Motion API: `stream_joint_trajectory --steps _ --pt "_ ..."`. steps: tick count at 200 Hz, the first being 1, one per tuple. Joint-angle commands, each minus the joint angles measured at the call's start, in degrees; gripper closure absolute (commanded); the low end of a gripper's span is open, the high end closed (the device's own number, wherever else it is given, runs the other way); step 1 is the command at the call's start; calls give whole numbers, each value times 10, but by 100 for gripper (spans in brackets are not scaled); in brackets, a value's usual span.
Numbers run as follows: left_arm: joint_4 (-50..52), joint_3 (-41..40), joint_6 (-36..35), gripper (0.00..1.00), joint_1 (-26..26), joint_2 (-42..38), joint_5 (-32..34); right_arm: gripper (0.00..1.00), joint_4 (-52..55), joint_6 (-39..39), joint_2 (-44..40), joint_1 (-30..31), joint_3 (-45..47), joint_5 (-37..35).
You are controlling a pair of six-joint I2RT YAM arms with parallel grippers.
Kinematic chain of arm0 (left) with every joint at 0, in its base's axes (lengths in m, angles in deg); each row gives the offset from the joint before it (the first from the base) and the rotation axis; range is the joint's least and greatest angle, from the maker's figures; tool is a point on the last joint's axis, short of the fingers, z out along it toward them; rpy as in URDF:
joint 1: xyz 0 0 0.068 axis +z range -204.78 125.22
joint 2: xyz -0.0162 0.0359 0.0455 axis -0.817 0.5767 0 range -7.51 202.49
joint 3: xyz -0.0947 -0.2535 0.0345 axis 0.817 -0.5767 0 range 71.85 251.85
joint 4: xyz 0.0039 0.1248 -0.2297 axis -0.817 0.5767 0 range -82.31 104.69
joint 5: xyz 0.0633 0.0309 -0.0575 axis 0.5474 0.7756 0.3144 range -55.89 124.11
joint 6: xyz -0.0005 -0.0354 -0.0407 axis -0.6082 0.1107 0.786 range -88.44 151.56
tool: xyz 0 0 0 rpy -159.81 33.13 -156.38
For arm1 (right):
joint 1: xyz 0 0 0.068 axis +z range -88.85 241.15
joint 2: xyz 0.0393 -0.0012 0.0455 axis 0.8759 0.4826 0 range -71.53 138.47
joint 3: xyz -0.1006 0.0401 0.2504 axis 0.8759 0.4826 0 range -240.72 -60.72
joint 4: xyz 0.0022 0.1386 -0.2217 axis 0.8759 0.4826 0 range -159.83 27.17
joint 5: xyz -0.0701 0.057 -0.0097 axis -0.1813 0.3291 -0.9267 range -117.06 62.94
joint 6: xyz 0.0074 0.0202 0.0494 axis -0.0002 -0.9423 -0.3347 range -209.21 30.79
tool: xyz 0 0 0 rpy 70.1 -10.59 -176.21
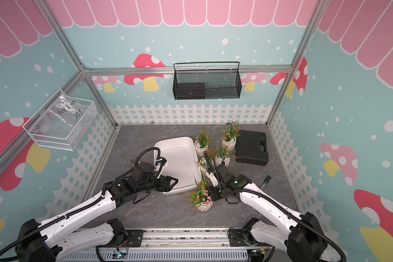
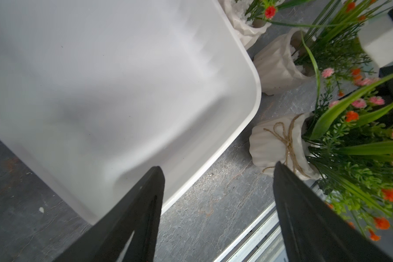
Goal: Put the potted gypsophila into the storage box
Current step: Pick up the baby's breath potted plant from the center of the board.
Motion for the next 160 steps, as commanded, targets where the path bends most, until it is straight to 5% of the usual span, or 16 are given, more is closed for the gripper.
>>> stream_joint_trajectory --steps 1,123,160 --pt "-14 -10 4 25 -3 -19 -22 100 22 -3 -27 1 -50 -10" --pt "-174 -59 87 31 11 -23 -106 100 26 42 13 1 -284 -81" --pt "-276 -104 168 35 84 -17 -210 100 -19 64 83 1 -346 -56"
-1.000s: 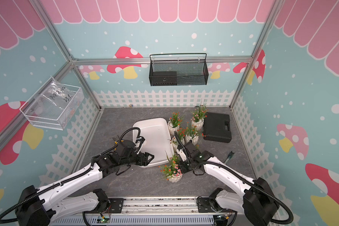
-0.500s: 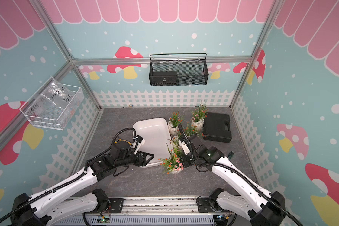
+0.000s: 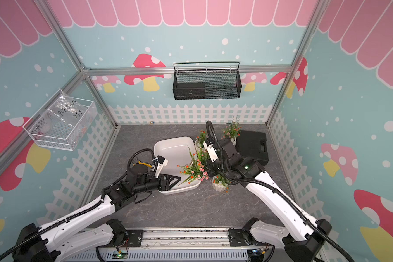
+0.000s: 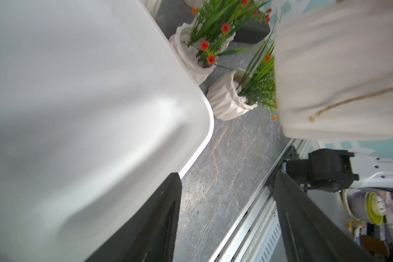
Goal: Put the potted gypsophila into the storage box
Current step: Pick up the baby's breath potted plant from the center of the board, then place the baby's breath potted plant at the storage box.
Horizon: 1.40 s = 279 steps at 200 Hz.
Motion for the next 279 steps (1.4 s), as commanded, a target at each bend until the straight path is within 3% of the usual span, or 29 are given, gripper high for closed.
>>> stream_joint_trajectory --steps 1,42,84,114,180,279 --pt "-77 -25 62 35 41 1 -71 100 -68 23 33 1 -50 19" --pt "-13 -37 64 35 130 -31 -57 100 -88 40 142 1 -132 44" --pt "146 -12 1 33 197 -77 72 100 -82 62 268 1 -251 47" --pt "186 -6 -22 32 230 -85 127 100 -60 75 356 1 -341 44" --pt "100 -30 -27 33 250 35 78 100 -37 82 521 -1 -496 67" --pt "13 -68 -24 54 266 82 10 100 -38 71 666 -3 -607 103"
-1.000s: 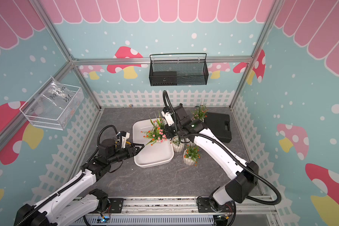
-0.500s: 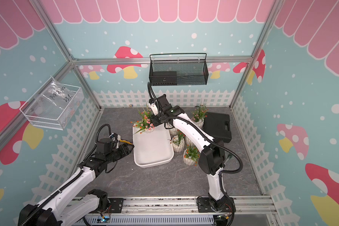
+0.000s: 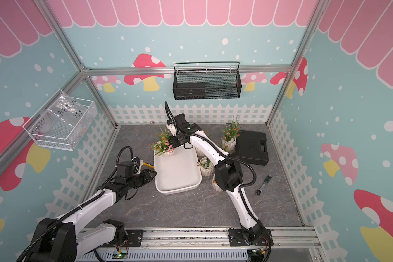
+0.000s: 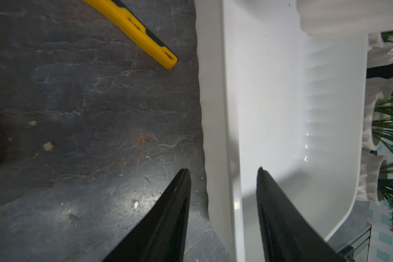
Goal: Put the potted gypsophila into the storage box
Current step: Place the baby's breath potted plant at the storage box.
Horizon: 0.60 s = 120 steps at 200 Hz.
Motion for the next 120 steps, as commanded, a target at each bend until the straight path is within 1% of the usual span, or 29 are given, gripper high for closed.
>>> stream_joint_trajectory --steps 1,25,65,100,120 --pt "-38 -11 -1 54 5 3 -32 100 -22 -4 11 0 -37 23" --pt "-43 -12 -4 59 4 6 -40 100 -29 -10 25 -1 -39 23" --pt "-57 -13 -5 60 4 24 -57 100 -44 -20 49 5 -39 31" --pt "-56 -15 -9 64 4 25 -61 100 -63 -31 69 11 -42 36" --pt "-56 -15 -11 64 4 22 -60 100 -62 -36 87 14 -59 33"
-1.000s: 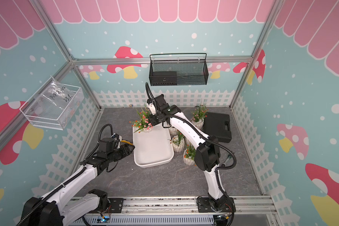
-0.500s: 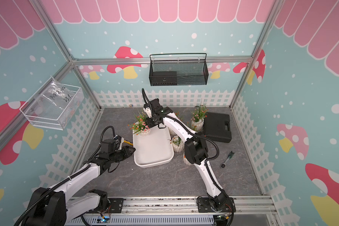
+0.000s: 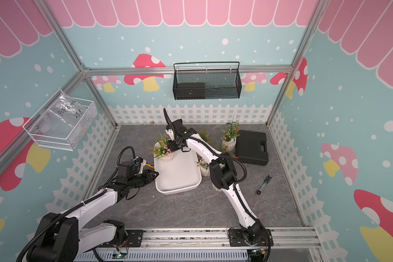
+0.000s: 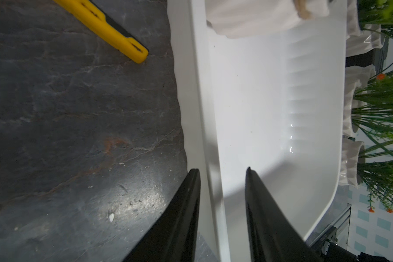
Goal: Put the potted gypsophila into the storage box
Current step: Place the baby's breath potted plant at the storage box.
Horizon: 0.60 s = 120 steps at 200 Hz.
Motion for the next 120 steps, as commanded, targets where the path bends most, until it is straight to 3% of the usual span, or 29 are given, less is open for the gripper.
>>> stream_joint_trajectory --steps 1,41,120 --pt "-14 -7 -8 64 4 -3 -9 100 -36 -12 14 9 -40 18" --pt "-17 -9 -6 65 4 -6 -13 100 -36 -17 33 14 -51 6" --pt "-12 -10 -7 63 1 -12 -10 83 -56 -34 46 14 -54 3"
